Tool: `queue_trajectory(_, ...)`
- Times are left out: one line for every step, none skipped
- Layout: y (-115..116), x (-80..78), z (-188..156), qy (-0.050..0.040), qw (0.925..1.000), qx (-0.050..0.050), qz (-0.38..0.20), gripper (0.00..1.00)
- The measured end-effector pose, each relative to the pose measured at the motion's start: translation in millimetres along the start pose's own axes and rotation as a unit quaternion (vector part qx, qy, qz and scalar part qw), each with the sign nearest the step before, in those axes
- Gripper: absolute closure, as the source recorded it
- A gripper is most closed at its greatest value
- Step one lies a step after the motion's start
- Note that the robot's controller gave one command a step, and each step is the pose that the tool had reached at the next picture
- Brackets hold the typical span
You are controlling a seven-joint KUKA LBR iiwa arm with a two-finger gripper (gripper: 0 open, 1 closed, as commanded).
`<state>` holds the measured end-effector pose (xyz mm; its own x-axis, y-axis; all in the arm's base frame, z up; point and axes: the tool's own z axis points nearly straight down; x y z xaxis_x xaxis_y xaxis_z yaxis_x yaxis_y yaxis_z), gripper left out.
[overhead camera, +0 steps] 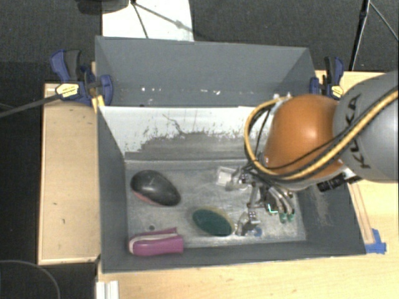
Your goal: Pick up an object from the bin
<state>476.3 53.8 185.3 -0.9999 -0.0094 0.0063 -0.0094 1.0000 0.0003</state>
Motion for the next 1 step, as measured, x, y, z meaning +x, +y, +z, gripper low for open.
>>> queue_trajectory(-10.5,-34.7,111.2,-0.0062,0.9970,-0.001,0.078,0.00)
